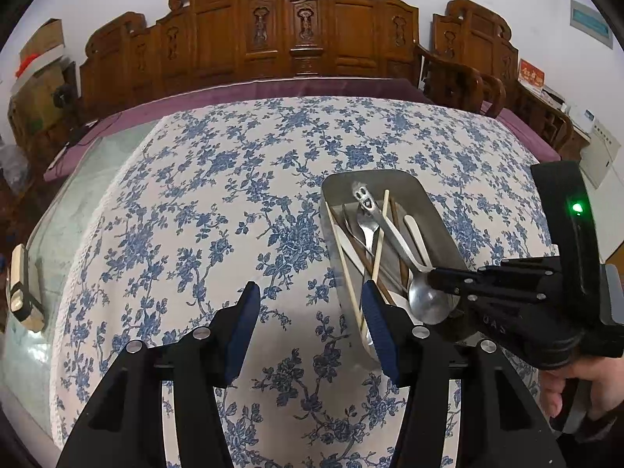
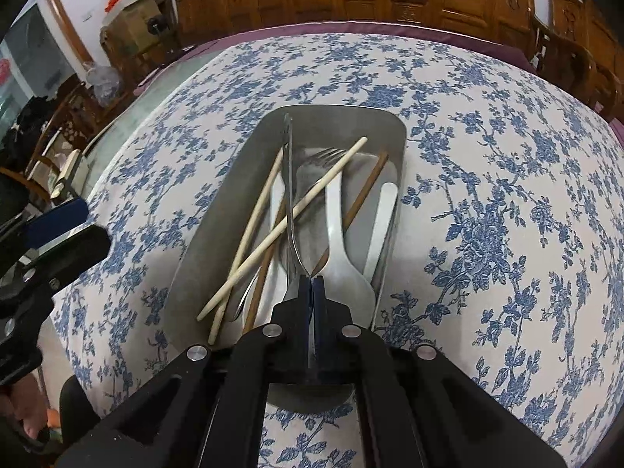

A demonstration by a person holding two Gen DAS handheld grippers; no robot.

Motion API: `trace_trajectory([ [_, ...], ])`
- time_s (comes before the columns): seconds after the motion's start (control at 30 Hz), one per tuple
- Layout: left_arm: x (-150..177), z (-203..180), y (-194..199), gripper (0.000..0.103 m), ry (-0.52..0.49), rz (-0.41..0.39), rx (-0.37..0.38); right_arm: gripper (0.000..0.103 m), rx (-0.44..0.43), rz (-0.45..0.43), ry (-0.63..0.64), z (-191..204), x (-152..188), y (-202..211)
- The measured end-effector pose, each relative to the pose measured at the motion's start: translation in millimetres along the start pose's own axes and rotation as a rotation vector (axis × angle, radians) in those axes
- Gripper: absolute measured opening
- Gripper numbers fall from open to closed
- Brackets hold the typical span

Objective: Organize utensils

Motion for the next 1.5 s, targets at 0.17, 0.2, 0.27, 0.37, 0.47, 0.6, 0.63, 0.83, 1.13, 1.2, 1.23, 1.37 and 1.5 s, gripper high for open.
trace_trajectory([
  [0.17,0.5,-0.7,1.2,0.052,-0.004,-0.001,-0.001,0.004,0.002,-0.001,0.002,-1.0,-1.6,-1.3],
  [0.2,0.7,-1.1,1.9,0.052,-0.005,-0.002,-0.001,0.004,-0.001,-0.002,0.004,-0.4,-1.5,-1.1],
  [0.27,0.3,-1.0,3.6,0.053,-0.005,-0.006,-0.002,0.006,-0.026,-0.002,0.012,2.0,-0.3,0.1],
  [0.37,-0.4,-0.8,5.5,0.053,-0.001,-0.01,-0.004,0.007,-0.076,-0.031,0.024,6.7,0.1,8.1],
  [0.47,0.0,-1.2,8.0,0.054,0.005,-0.011,-0.006,0.007,-0.109,-0.059,0.045,11.9,0.3,18.3],
  [0.6,1.0,-2.5,12.2,0.059,0.006,-0.017,-0.01,0.007,-0.103,-0.107,0.068,12.2,3.6,37.3],
  [0.63,1.5,-2.9,13.0,0.06,0.008,-0.018,-0.01,0.007,-0.101,-0.12,0.067,10.8,4.8,42.4],
  [0.83,6.1,-12.4,23.8,0.077,0.007,-0.033,-0.019,0.017,-0.06,-0.211,0.061,-3.5,16.1,80.8],
  [1.13,17.9,-35.6,55.5,0.095,0.008,-0.08,-0.009,0.084,0.04,-0.332,0.031,-23.8,49.4,143.4],
  [1.2,21.9,-41.6,62.7,0.095,0.014,-0.091,-0.002,0.095,0.066,-0.354,0.025,-28.0,60.7,158.3],
  [1.23,24.0,-44.9,66.1,0.095,0.016,-0.096,0.005,0.099,0.077,-0.364,0.018,-30.1,66.4,165.6],
  [1.37,32.2,-59.3,80.2,0.095,0.008,-0.126,-0.006,0.1,0.114,-0.391,-0.013,-38.1,87.3,189.4],
  [1.5,42.5,-74.0,96.2,0.095,0.011,-0.145,-0.001,0.1,0.151,-0.408,-0.04,-43.1,108.8,209.7],
])
Point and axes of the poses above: each gripper's, at about its wrist camera, not at the fingertips, and y roughly against the way its jaws point, z to its left, x to its underside, the point moved 4 cm from there along -y, roughly the way its jaws point, and after that the axes turned 3 degrees about y, right-handed, at the moved point
